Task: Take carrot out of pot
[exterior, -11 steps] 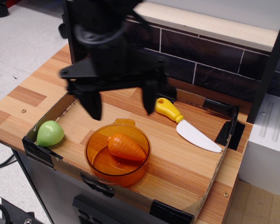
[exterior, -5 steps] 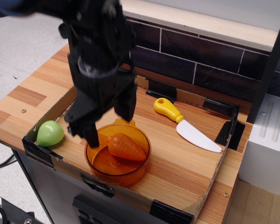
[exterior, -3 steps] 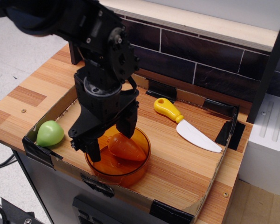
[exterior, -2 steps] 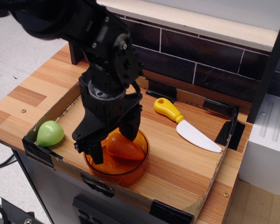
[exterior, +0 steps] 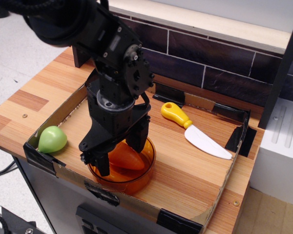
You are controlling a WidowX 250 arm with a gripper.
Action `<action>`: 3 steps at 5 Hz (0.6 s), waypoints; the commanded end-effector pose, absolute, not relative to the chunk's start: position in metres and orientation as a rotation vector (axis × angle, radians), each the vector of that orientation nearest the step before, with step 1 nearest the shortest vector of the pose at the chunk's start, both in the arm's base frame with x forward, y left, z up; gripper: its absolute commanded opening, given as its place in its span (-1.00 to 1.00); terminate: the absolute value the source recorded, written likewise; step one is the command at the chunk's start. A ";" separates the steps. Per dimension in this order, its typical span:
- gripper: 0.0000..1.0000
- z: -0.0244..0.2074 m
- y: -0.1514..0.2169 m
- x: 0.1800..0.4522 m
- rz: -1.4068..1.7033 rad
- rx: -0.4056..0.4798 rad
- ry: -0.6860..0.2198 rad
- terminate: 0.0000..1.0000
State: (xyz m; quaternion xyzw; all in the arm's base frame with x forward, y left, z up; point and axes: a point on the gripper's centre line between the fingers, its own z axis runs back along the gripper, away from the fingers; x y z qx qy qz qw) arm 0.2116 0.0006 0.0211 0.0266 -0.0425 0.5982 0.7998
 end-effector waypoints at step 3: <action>-1.00 0.018 -0.012 0.204 1.257 0.055 -0.113 -1.00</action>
